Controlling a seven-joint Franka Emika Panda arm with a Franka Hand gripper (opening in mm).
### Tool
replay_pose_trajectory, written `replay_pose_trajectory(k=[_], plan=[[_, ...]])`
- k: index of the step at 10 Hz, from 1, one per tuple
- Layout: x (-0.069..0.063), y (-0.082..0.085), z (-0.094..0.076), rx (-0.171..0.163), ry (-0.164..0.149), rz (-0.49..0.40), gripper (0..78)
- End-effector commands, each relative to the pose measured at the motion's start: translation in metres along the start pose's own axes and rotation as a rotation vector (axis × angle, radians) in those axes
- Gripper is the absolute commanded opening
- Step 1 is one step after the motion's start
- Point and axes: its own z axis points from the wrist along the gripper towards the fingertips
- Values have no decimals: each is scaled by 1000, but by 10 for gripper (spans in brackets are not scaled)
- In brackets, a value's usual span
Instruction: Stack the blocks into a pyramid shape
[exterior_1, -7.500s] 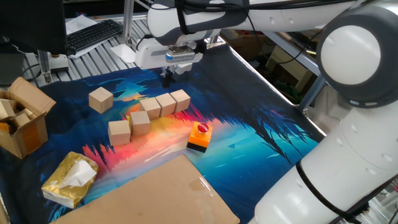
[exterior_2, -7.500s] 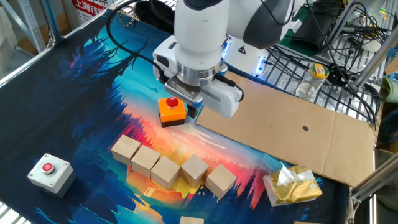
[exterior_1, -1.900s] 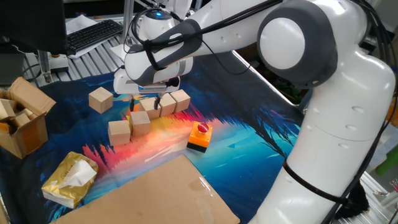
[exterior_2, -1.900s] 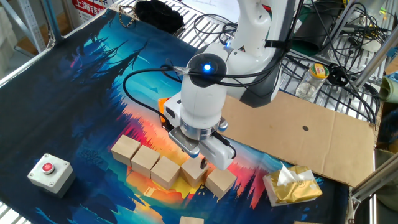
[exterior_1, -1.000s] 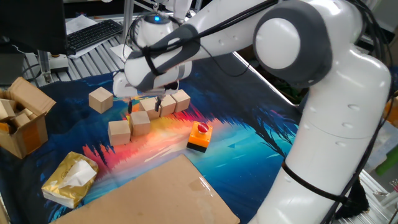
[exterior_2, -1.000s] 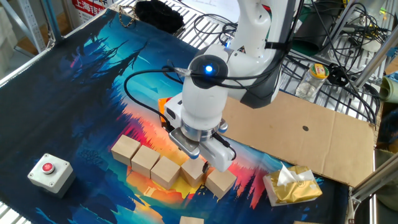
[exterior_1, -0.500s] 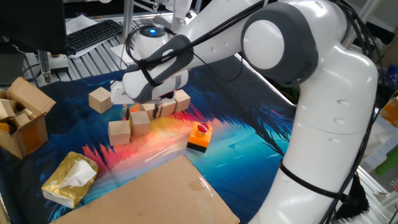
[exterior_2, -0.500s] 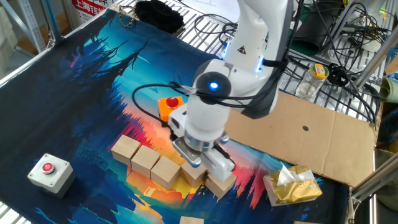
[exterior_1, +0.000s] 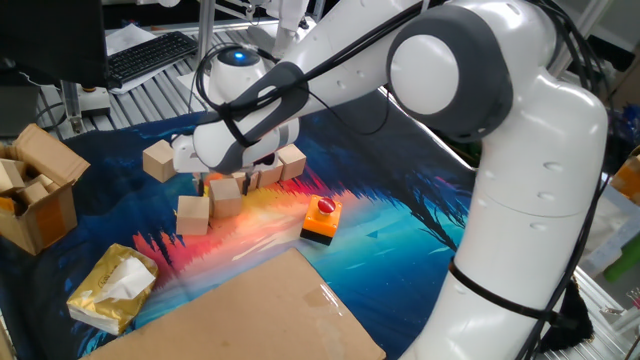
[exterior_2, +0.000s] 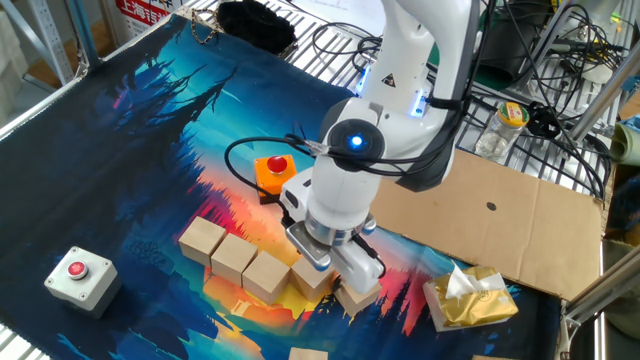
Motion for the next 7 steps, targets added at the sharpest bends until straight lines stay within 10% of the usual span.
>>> replay_pose_trajectory(k=[1, 7], plan=[[-2, -1, 0, 4, -7, -5, 774], [-4, -2, 2, 2, -5, -2, 774]])
